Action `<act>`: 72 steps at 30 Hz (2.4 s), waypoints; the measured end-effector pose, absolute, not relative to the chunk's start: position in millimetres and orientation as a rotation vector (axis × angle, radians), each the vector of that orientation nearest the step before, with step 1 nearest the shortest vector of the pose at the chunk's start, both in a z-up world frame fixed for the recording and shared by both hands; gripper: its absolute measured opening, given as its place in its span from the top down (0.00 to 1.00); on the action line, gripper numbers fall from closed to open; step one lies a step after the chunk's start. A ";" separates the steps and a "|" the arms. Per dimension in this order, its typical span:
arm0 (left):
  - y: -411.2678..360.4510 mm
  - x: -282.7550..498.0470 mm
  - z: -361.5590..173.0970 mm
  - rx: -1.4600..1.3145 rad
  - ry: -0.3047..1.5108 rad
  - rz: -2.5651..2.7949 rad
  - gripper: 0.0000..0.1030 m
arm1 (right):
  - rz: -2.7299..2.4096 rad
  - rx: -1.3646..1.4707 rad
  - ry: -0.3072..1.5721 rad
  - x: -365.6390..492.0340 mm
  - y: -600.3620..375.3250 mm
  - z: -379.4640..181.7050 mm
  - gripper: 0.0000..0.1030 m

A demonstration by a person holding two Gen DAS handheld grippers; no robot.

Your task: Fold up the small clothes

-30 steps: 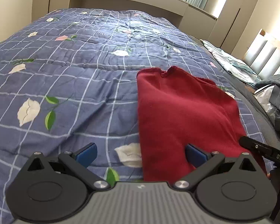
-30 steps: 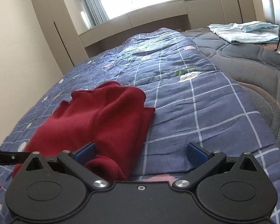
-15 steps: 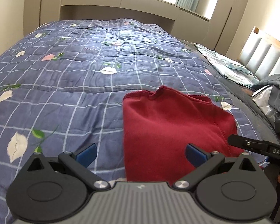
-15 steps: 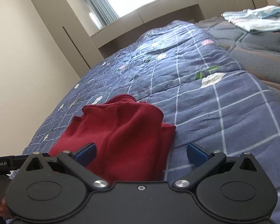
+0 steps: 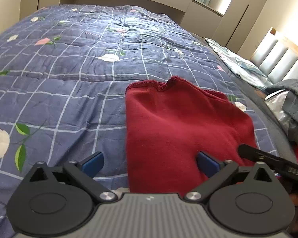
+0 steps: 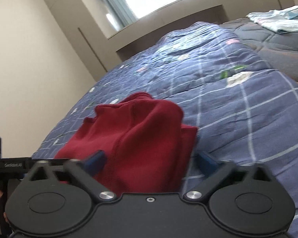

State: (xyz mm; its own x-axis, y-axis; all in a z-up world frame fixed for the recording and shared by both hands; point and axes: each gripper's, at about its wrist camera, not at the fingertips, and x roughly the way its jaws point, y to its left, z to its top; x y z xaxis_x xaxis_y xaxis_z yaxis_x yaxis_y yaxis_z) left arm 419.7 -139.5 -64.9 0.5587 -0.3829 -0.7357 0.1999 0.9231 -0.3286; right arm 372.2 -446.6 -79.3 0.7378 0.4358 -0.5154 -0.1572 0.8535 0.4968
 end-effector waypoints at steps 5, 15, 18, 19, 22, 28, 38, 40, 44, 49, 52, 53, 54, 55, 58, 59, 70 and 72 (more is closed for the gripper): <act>-135.9 421.6 -58.8 -0.268 0.951 -0.404 0.42 | 0.316 0.524 0.683 369.8 -444.5 -77.4 0.55; -114.1 412.0 -7.6 -0.238 0.930 -0.382 0.69 | 0.321 0.484 0.647 362.3 -394.4 -18.4 0.71; -87.1 405.6 12.3 -0.210 0.910 -0.339 0.69 | 0.357 0.522 0.668 368.2 -367.6 -7.9 0.71; -74.7 404.0 16.8 -0.206 0.917 -0.321 0.68 | 0.367 0.538 0.678 370.5 -358.0 -7.1 0.71; -42.4 398.3 21.3 -0.208 0.936 -0.264 0.68 | 0.401 0.559 0.719 376.0 -324.0 -10.0 0.71; 7.6 386.3 -1.2 -0.266 0.988 -0.193 0.67 | 0.403 0.491 0.751 378.6 -266.0 -21.5 0.71; 30.7 372.9 -30.6 -0.342 0.994 -0.160 0.49 | 0.325 0.350 0.712 365.4 -248.1 -21.8 0.51; 31.3 364.6 -23.9 -0.340 0.967 -0.161 0.42 | 0.311 0.310 0.686 355.9 -248.8 -15.8 0.36; 28.7 332.6 2.5 -0.316 0.874 -0.118 0.15 | 0.296 0.244 0.607 319.6 -250.2 1.6 0.09; 19.1 273.8 35.4 -0.253 0.738 -0.085 0.00 | 0.272 0.145 0.505 252.1 -247.6 23.5 0.01; 14.6 236.8 47.4 -0.231 0.688 -0.062 0.00 | 0.266 0.119 0.463 210.5 -245.3 35.3 0.01; 13.7 221.6 49.5 -0.214 0.672 -0.041 0.00 | 0.266 0.113 0.451 195.9 -245.1 38.7 0.01; 13.8 208.9 50.0 -0.195 0.663 -0.016 0.00 | 0.263 0.112 0.439 183.1 -244.5 41.3 0.01; 13.2 194.1 48.7 -0.173 0.651 0.015 0.00 | 0.261 0.114 0.428 169.1 -244.4 43.2 0.01; 15.6 157.7 40.4 -0.141 0.637 0.076 0.00 | 0.257 0.123 0.413 133.6 -243.8 45.0 0.01; 16.8 146.0 36.3 -0.138 0.642 0.086 0.00 | 0.254 0.125 0.409 122.1 -243.8 45.0 0.01; 26.0 73.1 10.8 -0.168 0.655 0.106 0.00 | 0.208 0.084 0.402 43.6 -237.2 29.9 0.01; 24.8 67.2 9.1 -0.163 0.654 0.106 0.00 | 0.204 0.099 0.414 40.0 -237.8 26.2 0.01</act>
State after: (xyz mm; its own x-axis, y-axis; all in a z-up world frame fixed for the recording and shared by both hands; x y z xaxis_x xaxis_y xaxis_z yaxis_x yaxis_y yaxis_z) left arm 67.2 24.8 9.1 0.7887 0.0469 -0.6129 -0.1494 0.9818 -0.1171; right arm 40.0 -237.8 26.2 0.8957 0.2162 -0.3886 -0.1761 0.9749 0.1366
